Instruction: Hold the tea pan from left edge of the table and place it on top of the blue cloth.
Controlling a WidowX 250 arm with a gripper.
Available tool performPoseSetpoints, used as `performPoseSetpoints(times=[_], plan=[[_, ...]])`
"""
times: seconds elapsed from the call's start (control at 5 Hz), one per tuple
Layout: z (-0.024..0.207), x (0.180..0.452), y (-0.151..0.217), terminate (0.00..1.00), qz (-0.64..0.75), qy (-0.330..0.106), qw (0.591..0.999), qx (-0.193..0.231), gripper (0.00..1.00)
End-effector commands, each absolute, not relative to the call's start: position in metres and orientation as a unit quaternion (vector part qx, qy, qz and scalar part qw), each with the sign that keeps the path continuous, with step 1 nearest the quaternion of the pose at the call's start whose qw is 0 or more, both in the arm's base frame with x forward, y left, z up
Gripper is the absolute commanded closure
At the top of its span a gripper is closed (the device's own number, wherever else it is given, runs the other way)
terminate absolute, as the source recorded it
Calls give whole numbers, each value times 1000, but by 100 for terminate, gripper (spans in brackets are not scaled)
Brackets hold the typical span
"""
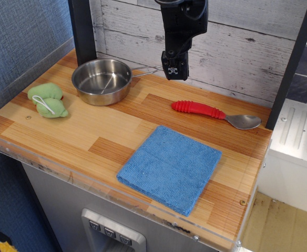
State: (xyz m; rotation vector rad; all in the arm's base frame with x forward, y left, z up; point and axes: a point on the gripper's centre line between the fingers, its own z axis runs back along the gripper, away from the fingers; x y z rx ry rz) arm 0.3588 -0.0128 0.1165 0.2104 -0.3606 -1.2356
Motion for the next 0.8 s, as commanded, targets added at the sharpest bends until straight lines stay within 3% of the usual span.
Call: performPoseSetpoints(times=[0.0,0.6], plan=[[116,359,-13,0,-575,-168,795,98,0],[108,343,34,0,-517,-137,836,120,0]])
